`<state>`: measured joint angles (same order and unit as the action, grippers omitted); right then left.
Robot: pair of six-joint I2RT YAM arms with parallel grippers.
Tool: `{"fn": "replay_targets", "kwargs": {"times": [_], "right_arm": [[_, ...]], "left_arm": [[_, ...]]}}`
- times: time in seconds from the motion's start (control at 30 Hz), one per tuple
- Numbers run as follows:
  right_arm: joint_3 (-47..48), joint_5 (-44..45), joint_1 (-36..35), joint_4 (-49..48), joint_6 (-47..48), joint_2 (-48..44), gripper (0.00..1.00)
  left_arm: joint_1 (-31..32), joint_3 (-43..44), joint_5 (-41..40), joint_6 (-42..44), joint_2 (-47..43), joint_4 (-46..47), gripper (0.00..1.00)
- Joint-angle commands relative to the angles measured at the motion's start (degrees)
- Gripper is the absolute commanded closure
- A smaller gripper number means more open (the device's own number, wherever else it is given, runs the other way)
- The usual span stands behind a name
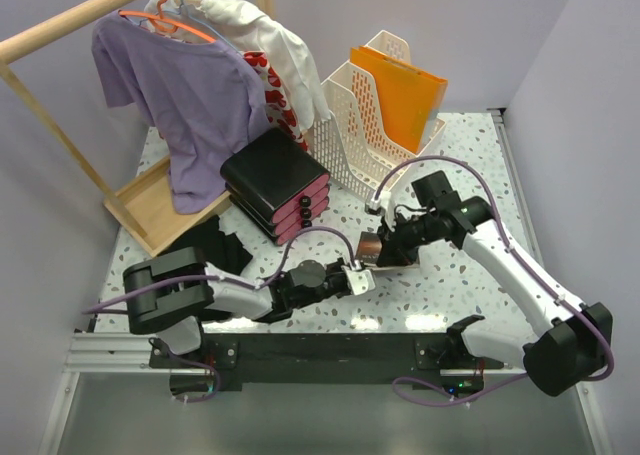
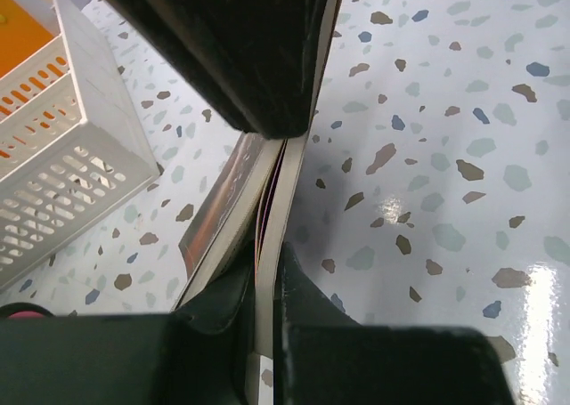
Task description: Organize the desk
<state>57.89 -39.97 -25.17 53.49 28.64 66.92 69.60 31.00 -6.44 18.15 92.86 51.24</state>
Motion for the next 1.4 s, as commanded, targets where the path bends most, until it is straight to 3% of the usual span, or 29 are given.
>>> {"fn": "replay_targets", "kwargs": {"times": [0.0, 0.03, 0.13, 0.23, 0.4, 0.57, 0.73, 0.87, 0.97, 1.07, 1.1, 1.17, 1.2, 1.27, 1.33, 1.37], "right_arm": [[5.7, -0.6, -0.1, 8.2, 8.5, 0.5, 0.68], [7.9, 0.0, -0.1, 10.9, 12.3, 0.7, 0.49], [12.4, 0.5, -0.1, 16.0, 18.4, 0.9, 0.32], [15.6, 2.1, -0.1, 18.4, 22.5, 0.8, 0.24], [16.0, 2.4, -0.1, 17.8, 28.7, -1.5, 0.18], [10.0, 0.5, -0.1, 16.6, 42.2, -5.3, 0.14], [5.2, -5.4, 0.1, 14.3, 47.3, -5.0, 0.14], [2.3, -8.9, 0.0, 8.5, 44.8, -4.6, 0.15], [0.9, -11.5, 0.0, 4.1, 41.2, -3.1, 0.21], [1.5, -15.7, -0.1, 4.8, 40.9, -1.2, 0.51], [2.1, -16.2, -0.1, 5.0, 40.2, -0.7, 0.73], [2.8, -16.5, -0.1, 5.7, 39.6, 0.7, 0.87], [3.6, -16.4, -0.1, 6.2, 38.5, 1.0, 1.0], [4.5, -14.9, -0.1, 6.1, 35.4, 1.5, 1.0], [5.7, -10.2, -0.1, 3.7, 28.6, 0.7, 1.0], [5.9, -7.5, 0.2, 2.2, 25.7, 0.1, 1.0]], "left_arm": [[-0.4, -1.1, -2.2, -5.1, -7.6, 1.2, 1.0], [-0.4, -1.1, -2.1, -5.8, -9.2, 0.4, 1.0], [-0.4, -1.3, -0.9, -6.3, -11.5, -3.2, 1.0], [-0.4, -1.8, -0.1, -6.4, -13.5, -6.0, 1.0], [-0.5, -2.4, 1.0, -6.3, -17.0, -11.3, 1.0], [-0.5, -3.4, 1.3, -6.8, -21.7, -13.9, 1.0], [-0.4, -4.2, 2.1, -8.8, -24.7, -15.2, 1.0], [-0.4, -4.5, 2.0, -10.4, -26.8, -16.7, 1.0], [-0.4, -5.2, 2.1, -11.6, -28.9, -16.6, 1.0], [-0.5, -5.7, 1.5, -12.5, -30.2, -16.6, 1.0], [-0.4, -5.8, 1.4, -13.0, -30.5, -16.6, 1.0], [-0.4, -6.1, 1.5, -13.4, -30.7, -16.3, 1.0], [-0.4, -6.1, 1.6, -13.8, -30.7, -16.1, 1.0], [-0.5, -6.0, 1.0, -14.3, -30.9, -16.3, 1.0], [-0.4, -5.3, -2.0, -15.7, -32.0, -17.6, 0.72], [-0.5, -4.5, -3.0, -16.1, -32.6, -19.8, 0.44]]}}
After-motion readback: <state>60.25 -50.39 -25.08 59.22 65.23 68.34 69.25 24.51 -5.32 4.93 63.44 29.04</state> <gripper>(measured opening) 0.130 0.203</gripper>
